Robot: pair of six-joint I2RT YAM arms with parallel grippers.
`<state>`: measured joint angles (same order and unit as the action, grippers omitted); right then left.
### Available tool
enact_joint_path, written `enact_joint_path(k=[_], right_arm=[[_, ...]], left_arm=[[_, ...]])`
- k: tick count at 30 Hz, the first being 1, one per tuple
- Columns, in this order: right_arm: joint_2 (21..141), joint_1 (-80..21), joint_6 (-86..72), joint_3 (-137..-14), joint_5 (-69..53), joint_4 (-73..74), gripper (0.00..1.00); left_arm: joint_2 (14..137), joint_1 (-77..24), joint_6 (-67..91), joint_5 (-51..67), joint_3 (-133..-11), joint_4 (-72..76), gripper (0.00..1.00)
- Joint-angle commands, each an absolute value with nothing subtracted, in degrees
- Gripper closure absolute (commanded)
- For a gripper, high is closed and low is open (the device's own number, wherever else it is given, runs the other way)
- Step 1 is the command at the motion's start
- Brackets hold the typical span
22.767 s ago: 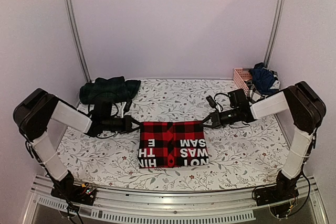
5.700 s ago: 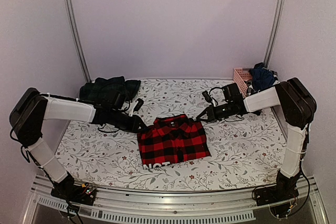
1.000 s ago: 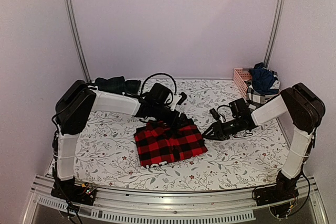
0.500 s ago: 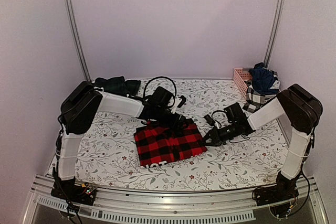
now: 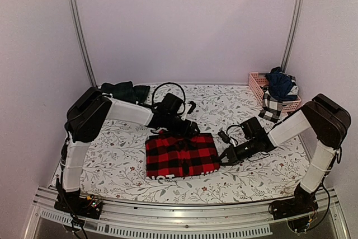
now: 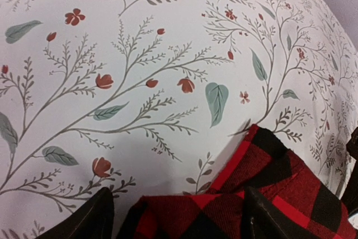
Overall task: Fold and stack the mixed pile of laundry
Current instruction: Smooth out the square-folded T-shirt at the center of the board.
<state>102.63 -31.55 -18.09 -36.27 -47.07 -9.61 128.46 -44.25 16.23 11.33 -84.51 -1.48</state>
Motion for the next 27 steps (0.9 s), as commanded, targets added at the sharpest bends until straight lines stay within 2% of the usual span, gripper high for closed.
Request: enact_joint_path(k=[1, 7, 13, 15, 20, 24, 27], right_arm=[[104.34, -33.05, -16.3, -34.25, -44.74, -5.4, 0.99], [100.12, -33.0, -15.28, -35.71, -43.1, -2.28, 0.99], [103.89, -32.96, -18.06, -35.37, -45.78, -4.21, 0.75], [101.92, -32.71, -18.25, -34.96, -44.96, -2.16, 0.71], [91.45, -27.73, -17.24, -34.54, -41.06, 6.04, 0.52], [83.3, -25.45, -17.09, -36.81, -37.43, 10.23, 0.48], [79.94, -25.75, -17.97, -38.02, -41.65, 6.49, 0.48]], left_arm=[[132.06, -42.59, 17.46, 11.21, -84.06, -5.1, 0.21], [129.07, -42.54, 16.32, 11.78, -85.26, -4.67, 0.2], [121.77, -42.51, 11.69, 11.85, -82.19, -2.71, 0.13], [118.86, -42.01, 10.56, 11.3, -80.61, -2.89, 0.1], [110.95, -41.32, 11.08, 11.16, -74.25, -1.29, 0.01], [104.47, -41.49, 13.51, 12.57, -67.41, 0.75, 0.0], [98.46, -42.48, 16.38, 14.66, -59.02, 4.58, 0.0]])
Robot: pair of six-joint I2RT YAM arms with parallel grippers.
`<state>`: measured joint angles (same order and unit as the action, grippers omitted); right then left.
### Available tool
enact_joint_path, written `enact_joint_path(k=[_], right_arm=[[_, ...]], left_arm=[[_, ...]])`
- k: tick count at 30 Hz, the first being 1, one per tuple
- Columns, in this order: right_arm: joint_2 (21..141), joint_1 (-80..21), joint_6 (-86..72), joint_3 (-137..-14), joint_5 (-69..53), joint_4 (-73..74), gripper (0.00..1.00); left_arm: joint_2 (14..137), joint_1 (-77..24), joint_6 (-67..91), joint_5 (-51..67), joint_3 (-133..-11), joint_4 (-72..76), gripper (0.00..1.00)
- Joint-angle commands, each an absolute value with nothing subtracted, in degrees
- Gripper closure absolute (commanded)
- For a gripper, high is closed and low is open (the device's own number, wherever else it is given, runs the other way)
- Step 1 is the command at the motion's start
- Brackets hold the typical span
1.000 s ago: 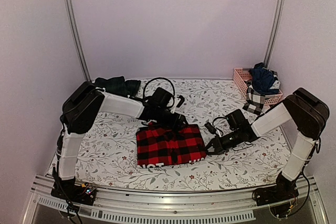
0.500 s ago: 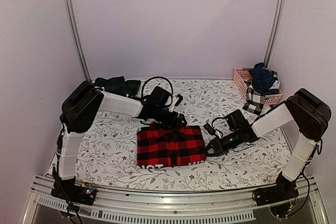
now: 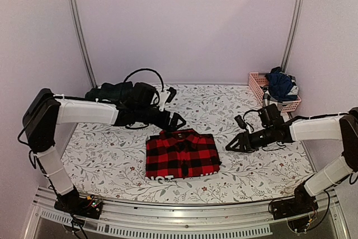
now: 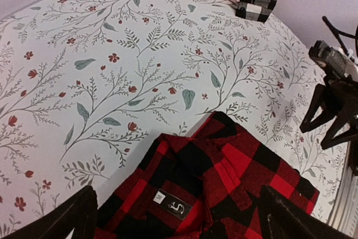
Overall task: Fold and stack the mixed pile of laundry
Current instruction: Smooth out the square-folded T-shirt at the center of the board.
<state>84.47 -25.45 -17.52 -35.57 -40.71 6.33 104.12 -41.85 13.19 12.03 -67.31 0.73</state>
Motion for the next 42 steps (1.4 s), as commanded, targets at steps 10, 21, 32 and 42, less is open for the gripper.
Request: enact_joint_path(k=[10, 21, 32, 42], right_arm=[[93.6, -38.54, -26.08, -43.12, -51.68, -12.84, 0.47], [116.11, -39.78, -36.44, -35.5, -54.74, -34.32, 0.47], [119.27, -26.75, -31.18, -45.01, -50.96, -24.37, 0.48], [107.0, -27.42, -27.19, -49.35, -59.22, -18.78, 0.47]], left_arm=[[89.44, -46.72, 29.27, 25.42, -35.3, 21.14, 0.0], [103.58, -43.19, 38.74, 26.16, -26.96, 34.51, 0.0], [107.54, -32.43, 30.47, 25.3, -40.39, 25.23, 0.0], [97.73, -37.03, 25.76, 29.36, -46.15, 18.93, 0.0]])
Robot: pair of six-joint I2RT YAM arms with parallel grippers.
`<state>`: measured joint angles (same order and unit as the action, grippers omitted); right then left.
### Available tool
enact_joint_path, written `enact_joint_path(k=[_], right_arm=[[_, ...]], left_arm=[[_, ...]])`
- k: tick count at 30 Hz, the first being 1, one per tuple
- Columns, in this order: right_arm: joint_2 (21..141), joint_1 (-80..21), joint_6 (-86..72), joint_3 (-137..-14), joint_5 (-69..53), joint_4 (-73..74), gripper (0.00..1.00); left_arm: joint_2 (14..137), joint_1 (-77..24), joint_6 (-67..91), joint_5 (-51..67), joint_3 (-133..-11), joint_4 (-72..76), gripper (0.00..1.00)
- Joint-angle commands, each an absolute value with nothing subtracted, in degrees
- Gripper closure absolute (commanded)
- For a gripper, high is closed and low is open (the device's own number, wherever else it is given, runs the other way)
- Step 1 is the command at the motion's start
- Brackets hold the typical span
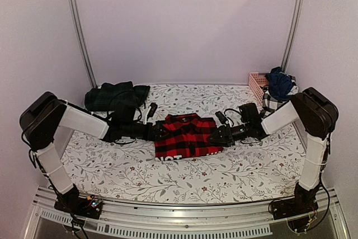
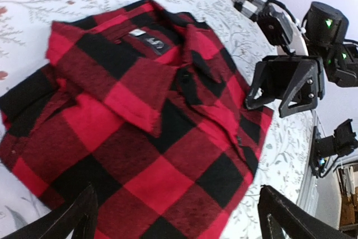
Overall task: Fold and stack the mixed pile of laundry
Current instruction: Smooth out the square-folded T-shirt at the center of the board.
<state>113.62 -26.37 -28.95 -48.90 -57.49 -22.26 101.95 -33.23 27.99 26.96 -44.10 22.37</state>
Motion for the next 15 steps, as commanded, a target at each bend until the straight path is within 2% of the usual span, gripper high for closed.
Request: enact_joint_path(k=[1, 7, 15], right_arm=[[106.11, -27.95, -27.73, -49.78, -59.67, -18.72, 0.47], [109.43, -31.94, -29.29, -53.02, -60.8, -20.47, 0.46], [121.28, -29.31, -30.13, -49.87, -61.44, -24.91, 0.47]], left_arm=[[97.72, -38.58, 26.28, 30.14, -46.8, 19.09, 0.0], [103.08, -44.08, 31.69, 34.36, -48.41, 24.79, 0.0], [111.21, -39.69, 37.17, 36.83, -41.15, 32.72, 0.0]])
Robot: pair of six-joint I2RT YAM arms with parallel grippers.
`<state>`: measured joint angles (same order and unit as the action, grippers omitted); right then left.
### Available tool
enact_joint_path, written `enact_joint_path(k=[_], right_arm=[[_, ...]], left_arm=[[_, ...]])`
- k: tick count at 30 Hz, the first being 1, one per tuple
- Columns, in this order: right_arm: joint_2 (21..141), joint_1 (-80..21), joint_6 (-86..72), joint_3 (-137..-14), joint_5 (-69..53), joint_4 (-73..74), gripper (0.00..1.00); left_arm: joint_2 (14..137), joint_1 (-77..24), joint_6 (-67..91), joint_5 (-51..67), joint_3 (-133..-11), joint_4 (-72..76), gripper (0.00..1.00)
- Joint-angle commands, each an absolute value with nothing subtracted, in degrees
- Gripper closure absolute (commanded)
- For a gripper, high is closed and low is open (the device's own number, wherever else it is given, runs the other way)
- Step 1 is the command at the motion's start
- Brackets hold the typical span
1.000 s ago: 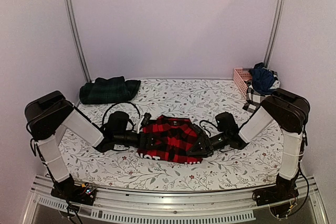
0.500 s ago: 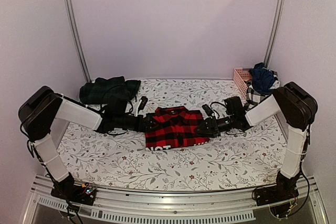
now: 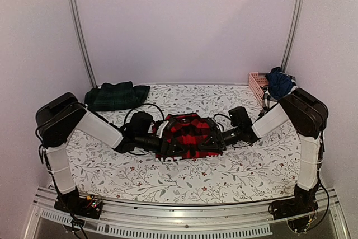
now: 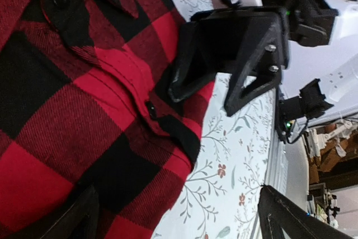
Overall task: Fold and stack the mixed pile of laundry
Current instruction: Smooth out the square-folded T-shirt at the center of the board, then pick up the item from the center of the board.
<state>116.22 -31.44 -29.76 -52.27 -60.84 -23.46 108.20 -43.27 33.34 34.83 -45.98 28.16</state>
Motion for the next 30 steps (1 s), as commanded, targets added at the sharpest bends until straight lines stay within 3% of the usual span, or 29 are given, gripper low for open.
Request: enact_joint_path(k=[1, 6, 11, 19, 30], right_arm=[[122.14, -28.68, -30.19, -48.93, -61.06, -25.23, 0.48], [122.5, -25.7, -31.8, -43.81, -61.0, -29.09, 0.49], [111.79, -27.13, -29.23, -44.43, -58.26, -25.46, 0.5], [98.61, -37.95, -6.29, -55.82, -32.54, -2.01, 0.53], [112.42, -54.53, 11.07, -75.41, -15.88, 9.51, 0.59]], left_arm=[[110.77, -38.56, 37.97, 36.9, -39.15, 34.32, 0.0], [102.79, -35.56, 34.48, 32.47, -34.32, 29.92, 0.0], [88.64, -31.33, 31.78, 23.56, -31.53, 22.04, 0.0], [64.7, -25.01, 39.49, 3.86, -27.94, 12.78, 0.0], [68.57, -17.1, 42.81, 4.35, -35.86, -7.1, 0.0]])
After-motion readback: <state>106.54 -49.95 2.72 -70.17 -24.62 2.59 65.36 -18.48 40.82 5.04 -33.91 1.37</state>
